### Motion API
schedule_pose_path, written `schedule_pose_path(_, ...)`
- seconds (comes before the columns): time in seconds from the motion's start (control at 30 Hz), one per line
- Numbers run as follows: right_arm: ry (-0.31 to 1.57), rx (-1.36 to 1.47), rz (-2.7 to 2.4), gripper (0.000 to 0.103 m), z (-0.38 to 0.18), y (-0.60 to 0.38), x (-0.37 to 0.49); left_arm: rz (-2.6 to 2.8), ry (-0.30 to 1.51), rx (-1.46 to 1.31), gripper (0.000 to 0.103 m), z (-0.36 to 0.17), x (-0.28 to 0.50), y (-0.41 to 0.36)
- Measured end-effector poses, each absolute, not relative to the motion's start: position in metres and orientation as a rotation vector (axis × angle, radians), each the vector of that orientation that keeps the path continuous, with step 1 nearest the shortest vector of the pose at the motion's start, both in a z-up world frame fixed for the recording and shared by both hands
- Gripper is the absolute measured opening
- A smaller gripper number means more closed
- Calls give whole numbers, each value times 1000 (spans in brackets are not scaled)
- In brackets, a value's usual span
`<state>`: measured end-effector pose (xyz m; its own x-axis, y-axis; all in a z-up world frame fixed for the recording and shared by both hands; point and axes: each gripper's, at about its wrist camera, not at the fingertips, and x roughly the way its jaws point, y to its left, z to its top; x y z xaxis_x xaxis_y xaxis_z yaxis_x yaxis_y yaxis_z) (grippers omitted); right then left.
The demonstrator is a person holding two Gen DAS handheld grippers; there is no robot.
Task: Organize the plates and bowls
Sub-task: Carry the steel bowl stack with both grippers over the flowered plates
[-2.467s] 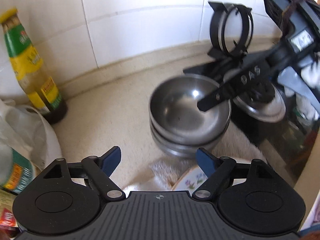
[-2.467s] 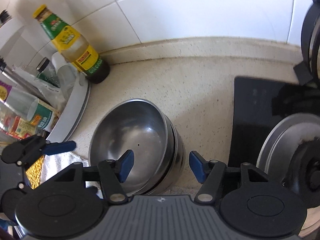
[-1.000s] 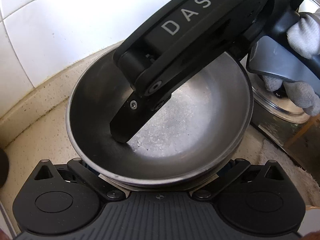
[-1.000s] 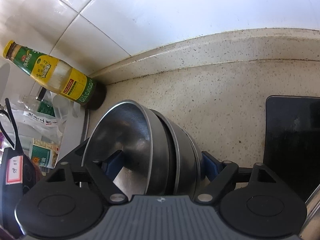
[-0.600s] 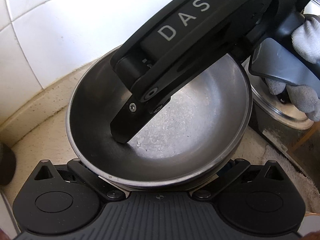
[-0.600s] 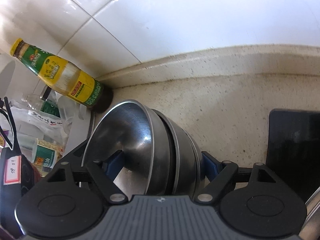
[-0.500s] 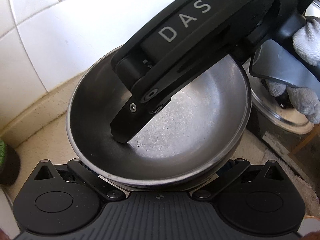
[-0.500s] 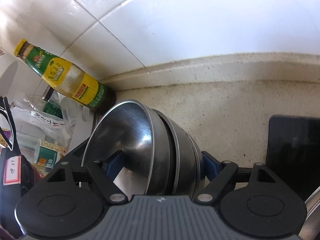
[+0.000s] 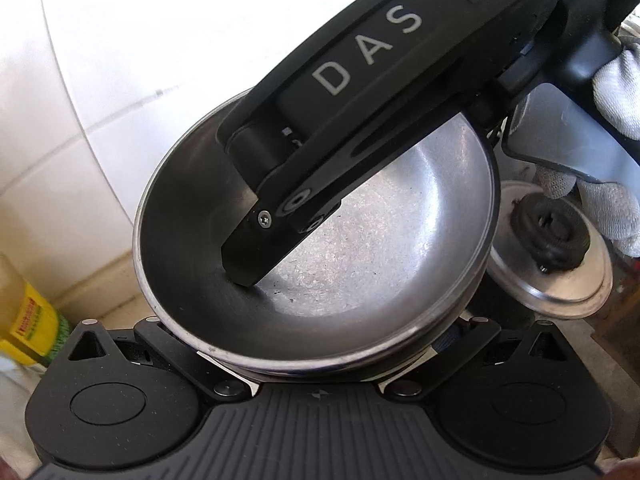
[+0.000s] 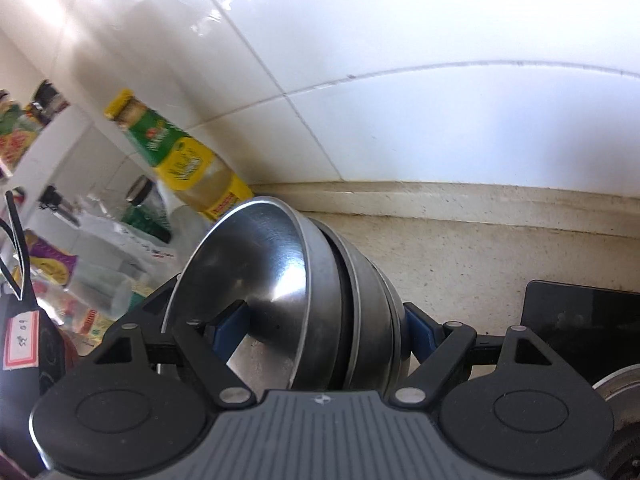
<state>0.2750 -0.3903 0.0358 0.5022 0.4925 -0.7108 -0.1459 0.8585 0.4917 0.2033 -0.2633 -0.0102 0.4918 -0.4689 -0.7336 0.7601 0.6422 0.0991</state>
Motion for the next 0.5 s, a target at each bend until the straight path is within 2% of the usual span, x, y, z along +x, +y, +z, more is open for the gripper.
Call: schedule_pose_path(0.5, 928, 287, 510, 83, 80, -361, 221, -658, 678, 428, 103, 31, 120, -256)
